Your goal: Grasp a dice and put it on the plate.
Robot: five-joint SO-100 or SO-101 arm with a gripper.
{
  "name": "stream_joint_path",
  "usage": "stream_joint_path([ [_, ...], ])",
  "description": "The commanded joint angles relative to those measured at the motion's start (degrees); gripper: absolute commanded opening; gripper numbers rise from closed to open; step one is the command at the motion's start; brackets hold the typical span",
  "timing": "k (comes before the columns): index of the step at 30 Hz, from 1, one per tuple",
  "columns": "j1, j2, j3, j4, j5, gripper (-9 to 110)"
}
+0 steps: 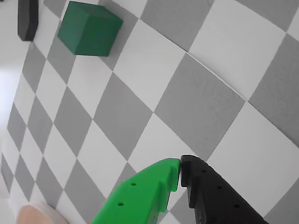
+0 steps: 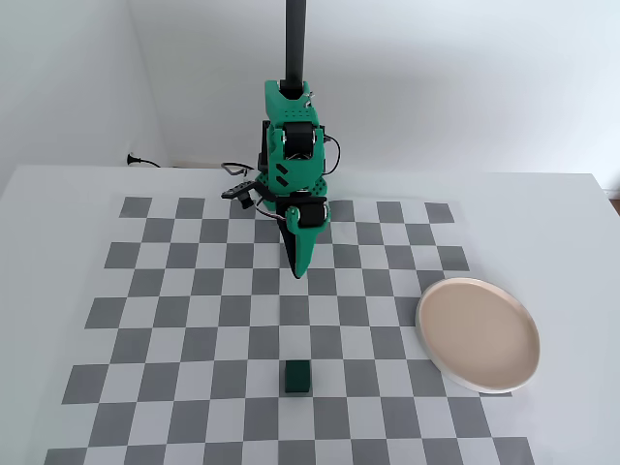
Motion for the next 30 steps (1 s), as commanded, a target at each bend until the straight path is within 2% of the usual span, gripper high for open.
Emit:
stream_joint_path([
  [1, 1.32, 0.88, -2.99, -2.11, -7.21, -4],
  [12, 0.53, 0.88, -2.90, -4.57, -25.93, 6],
  [23, 0.44, 0.88, -2.72, -5.45, -37.97, 11],
  [30, 0.26, 0.88, -2.55, -6.50, -46.32, 19],
])
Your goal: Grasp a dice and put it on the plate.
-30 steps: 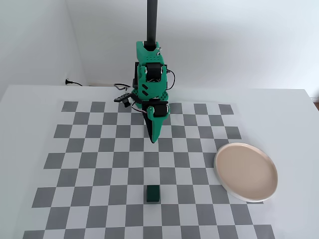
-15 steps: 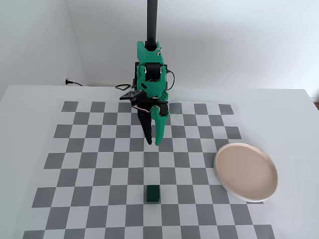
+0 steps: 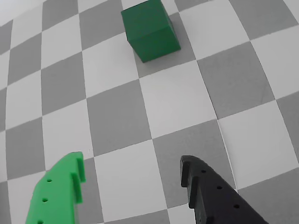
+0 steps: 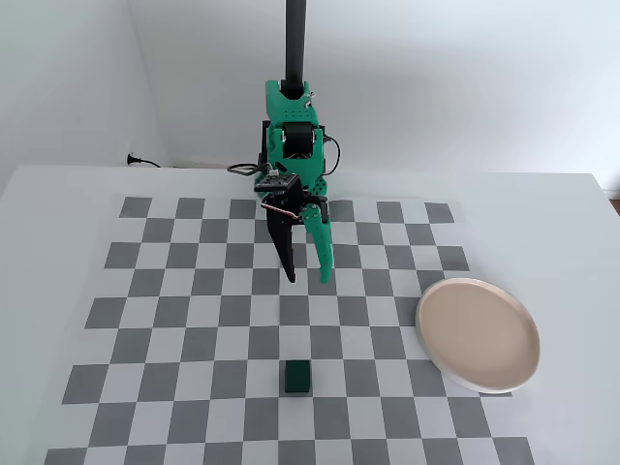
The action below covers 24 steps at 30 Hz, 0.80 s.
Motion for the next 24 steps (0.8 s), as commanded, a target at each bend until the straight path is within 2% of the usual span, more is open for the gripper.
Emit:
stream_joint_path([
  [1, -0.09, 0.88, -2.46, -1.67, -3.34, 20],
  [24, -0.18, 0.97, -1.05, -3.34, -18.37, 19],
])
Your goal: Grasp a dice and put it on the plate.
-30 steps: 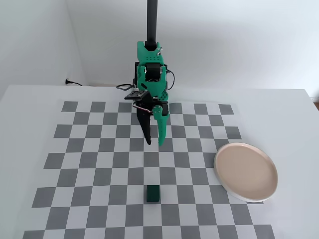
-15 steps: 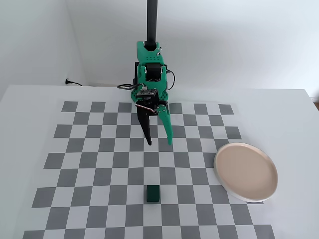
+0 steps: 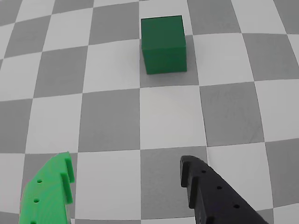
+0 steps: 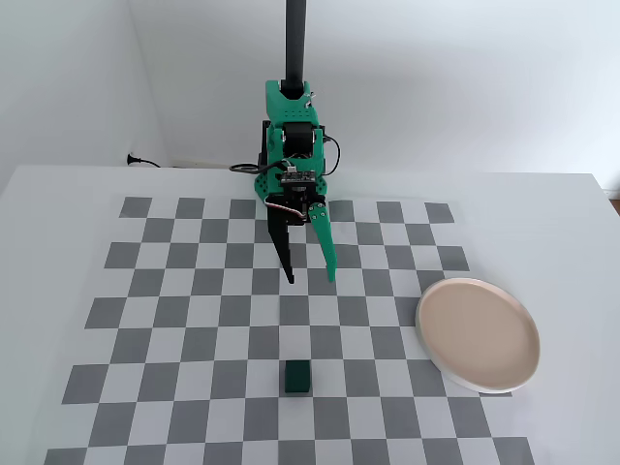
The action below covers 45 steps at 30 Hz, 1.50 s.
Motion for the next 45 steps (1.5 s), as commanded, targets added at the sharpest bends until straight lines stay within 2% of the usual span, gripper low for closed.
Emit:
stream_joint_path([
  [1, -0.26, 0.97, -1.05, -1.67, -2.46, 19],
  [14, 0.09, -2.90, -1.93, -6.68, -5.01, 20],
  [22, 1.58, -37.00, -20.39, -16.70, -1.41, 20],
  [29, 3.69, -57.22, -33.31, -23.82, -2.37, 23],
  [37, 5.01, -72.51, -42.01, -30.23, -4.39, 27],
  [45, 4.39, -79.80, -49.13, -31.46, -5.45, 29],
])
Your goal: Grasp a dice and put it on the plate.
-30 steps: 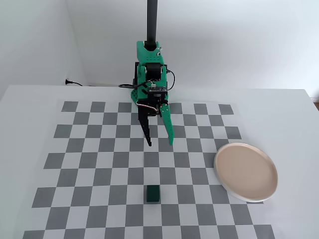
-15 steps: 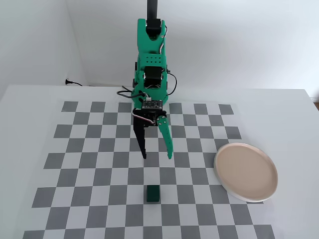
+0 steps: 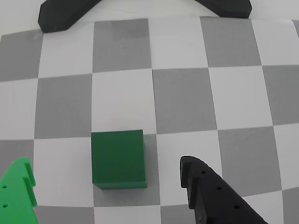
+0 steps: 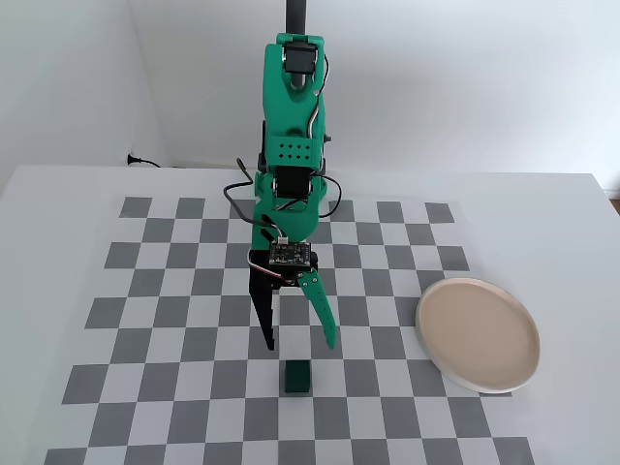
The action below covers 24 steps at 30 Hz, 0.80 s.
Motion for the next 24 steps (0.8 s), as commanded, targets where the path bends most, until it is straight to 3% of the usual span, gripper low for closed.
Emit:
stream_joint_path([
  [1, -0.53, -0.62, -7.12, -1.41, -0.62, 29],
  [24, -2.11, -15.82, -8.26, -13.18, -0.62, 28],
])
